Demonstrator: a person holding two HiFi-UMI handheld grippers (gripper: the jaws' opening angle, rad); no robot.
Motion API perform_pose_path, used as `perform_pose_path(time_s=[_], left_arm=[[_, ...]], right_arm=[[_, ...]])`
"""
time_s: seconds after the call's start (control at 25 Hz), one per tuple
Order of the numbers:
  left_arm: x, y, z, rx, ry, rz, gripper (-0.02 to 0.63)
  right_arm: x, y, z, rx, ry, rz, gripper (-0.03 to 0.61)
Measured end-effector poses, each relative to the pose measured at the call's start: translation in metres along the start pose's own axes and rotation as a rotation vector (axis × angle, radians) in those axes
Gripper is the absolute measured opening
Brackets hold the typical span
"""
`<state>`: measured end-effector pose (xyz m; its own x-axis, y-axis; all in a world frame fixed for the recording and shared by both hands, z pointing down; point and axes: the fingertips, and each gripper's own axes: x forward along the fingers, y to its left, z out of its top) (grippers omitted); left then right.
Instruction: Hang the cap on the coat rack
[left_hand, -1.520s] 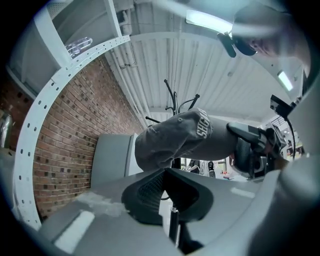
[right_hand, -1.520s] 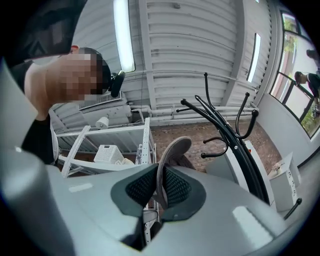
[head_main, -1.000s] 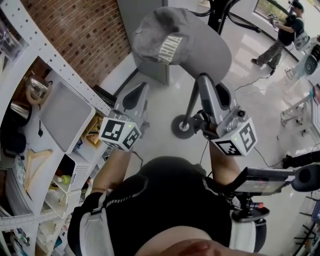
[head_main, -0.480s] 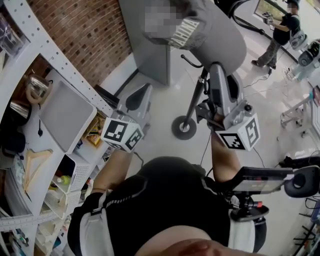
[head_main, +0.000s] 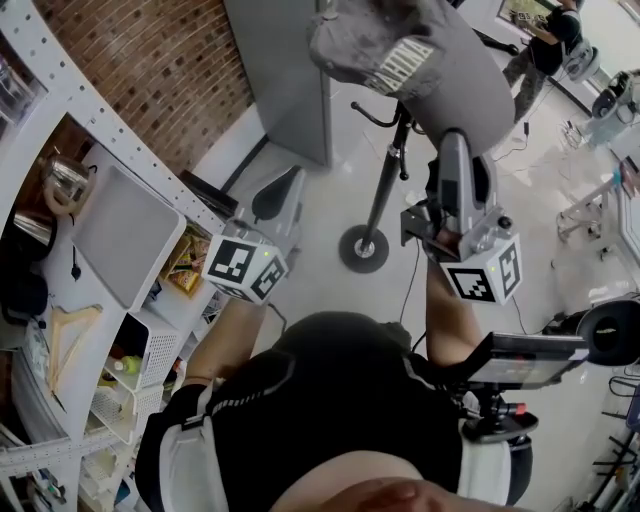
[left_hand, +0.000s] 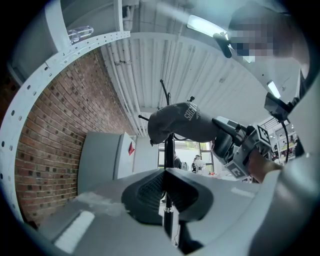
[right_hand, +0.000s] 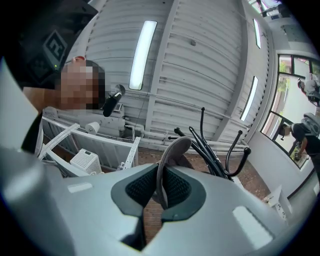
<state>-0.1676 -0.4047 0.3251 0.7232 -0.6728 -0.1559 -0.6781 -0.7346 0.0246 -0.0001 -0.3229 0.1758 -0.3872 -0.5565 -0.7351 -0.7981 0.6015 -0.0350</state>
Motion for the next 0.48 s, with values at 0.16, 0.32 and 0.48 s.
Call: perform_pose_path(time_s=[0.16, 0.32, 0.48], left_arm=[[0.004, -0.006, -0.005, -0.015, 0.007, -0.020, 0.003], [0.010, -0.014, -0.010, -0.025, 0.016, -0.046, 0.003], [0.015, -0.021, -0.013, -0.034, 0.021, -0.065, 0.003]], right_arm=[[-0.020, -0.004, -0.001, -0.014, 0.021, -0.053, 0.031], [-0.039, -0.008, -0.004, -0.014, 0.044, -0.098, 0.031], [-0.053, -0.012, -0.010, 0.000, 0.069, -0.134, 0.031]])
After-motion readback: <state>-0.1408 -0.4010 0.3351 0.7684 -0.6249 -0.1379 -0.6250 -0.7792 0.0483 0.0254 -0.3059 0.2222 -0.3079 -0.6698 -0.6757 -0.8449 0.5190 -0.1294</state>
